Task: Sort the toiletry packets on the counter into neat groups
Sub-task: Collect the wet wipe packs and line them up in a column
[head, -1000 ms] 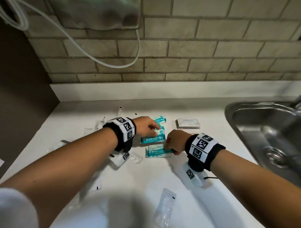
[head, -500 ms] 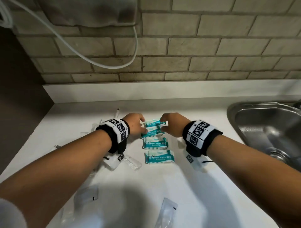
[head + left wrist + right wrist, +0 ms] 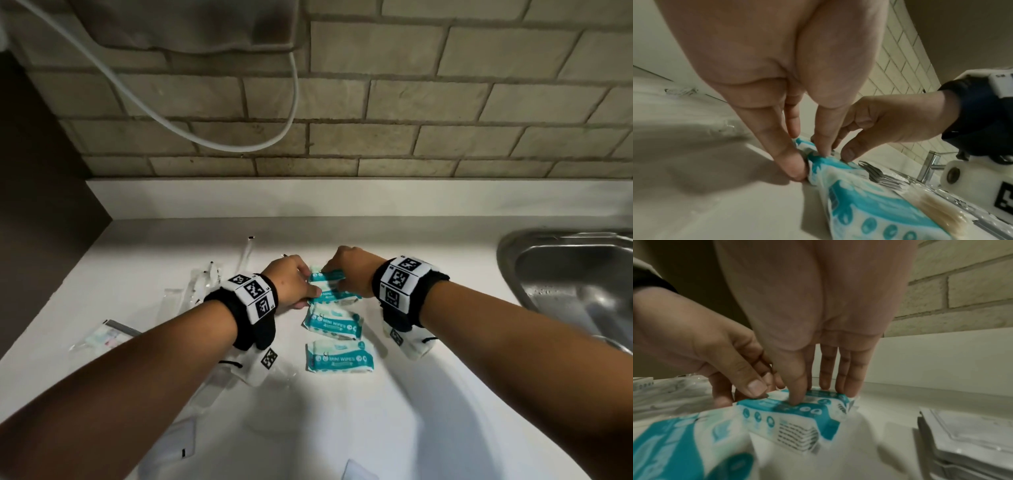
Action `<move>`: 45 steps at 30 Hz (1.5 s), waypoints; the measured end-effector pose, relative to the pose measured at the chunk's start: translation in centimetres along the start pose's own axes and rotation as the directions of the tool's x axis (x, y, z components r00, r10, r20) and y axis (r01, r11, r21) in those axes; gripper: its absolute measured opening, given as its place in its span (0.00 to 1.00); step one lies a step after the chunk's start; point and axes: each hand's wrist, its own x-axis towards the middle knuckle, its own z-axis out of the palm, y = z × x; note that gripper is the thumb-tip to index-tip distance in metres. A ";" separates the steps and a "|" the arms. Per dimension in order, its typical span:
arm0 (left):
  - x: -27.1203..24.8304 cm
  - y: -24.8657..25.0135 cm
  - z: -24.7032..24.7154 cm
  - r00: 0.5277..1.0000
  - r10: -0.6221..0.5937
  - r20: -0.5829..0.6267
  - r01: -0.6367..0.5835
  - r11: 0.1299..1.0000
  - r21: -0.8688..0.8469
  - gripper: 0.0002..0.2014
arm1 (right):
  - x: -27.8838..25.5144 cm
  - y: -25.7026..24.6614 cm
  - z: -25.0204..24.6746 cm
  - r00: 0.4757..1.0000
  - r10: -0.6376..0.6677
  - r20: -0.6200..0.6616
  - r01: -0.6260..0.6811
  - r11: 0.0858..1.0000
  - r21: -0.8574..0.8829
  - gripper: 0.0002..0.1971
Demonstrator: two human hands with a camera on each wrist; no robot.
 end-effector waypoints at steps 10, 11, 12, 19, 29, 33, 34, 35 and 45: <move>0.9 0.0 -0.2 1.000 -0.005 0.019 0.006 0.998 -0.055 0.21 | 0.7 0.5 0.4 0.999 -0.019 -0.028 0.019 1.000 0.011 0.24; 1.0 0.0 -0.1 1.000 -0.004 0.020 0.005 0.998 -0.059 0.22 | 0.8 0.6 0.4 0.999 -0.019 -0.029 0.019 1.000 0.006 0.24; 1.0 -0.1 -0.1 1.000 -0.003 0.022 0.005 0.998 -0.058 0.23 | 0.8 0.6 0.5 0.999 -0.018 -0.030 0.018 1.000 0.002 0.24; 1.2 -0.2 -0.1 1.000 0.021 0.006 -0.021 1.000 0.013 0.20 | 0.8 0.6 0.5 1.000 -0.007 -0.027 0.008 1.000 0.022 0.22; 1.3 1.1 -0.9 0.956 0.290 -0.043 -0.245 0.872 0.425 0.22 | -6.0 -1.6 0.4 0.974 -0.225 0.039 0.225 0.974 -0.002 0.23; 1.4 2.3 -0.2 0.945 0.295 0.142 -0.319 0.732 0.602 0.31 | -7.2 -2.5 2.2 0.963 -0.227 0.146 0.246 0.961 -0.128 0.42; 1.4 2.5 -0.1 0.945 0.282 0.166 -0.322 0.713 0.623 0.32 | -7.0 -2.5 2.5 0.965 -0.227 0.132 0.245 0.960 -0.138 0.42; 1.4 2.6 0.0 0.946 0.270 0.180 -0.321 0.702 0.636 0.32 | -6.8 -2.6 2.6 0.968 -0.220 0.117 0.235 0.962 -0.137 0.41; 1.4 2.8 0.0 0.944 0.277 0.177 -0.325 0.703 0.632 0.28 | -6.0 -2.3 2.1 0.973 -0.218 0.081 0.223 0.973 -0.066 0.34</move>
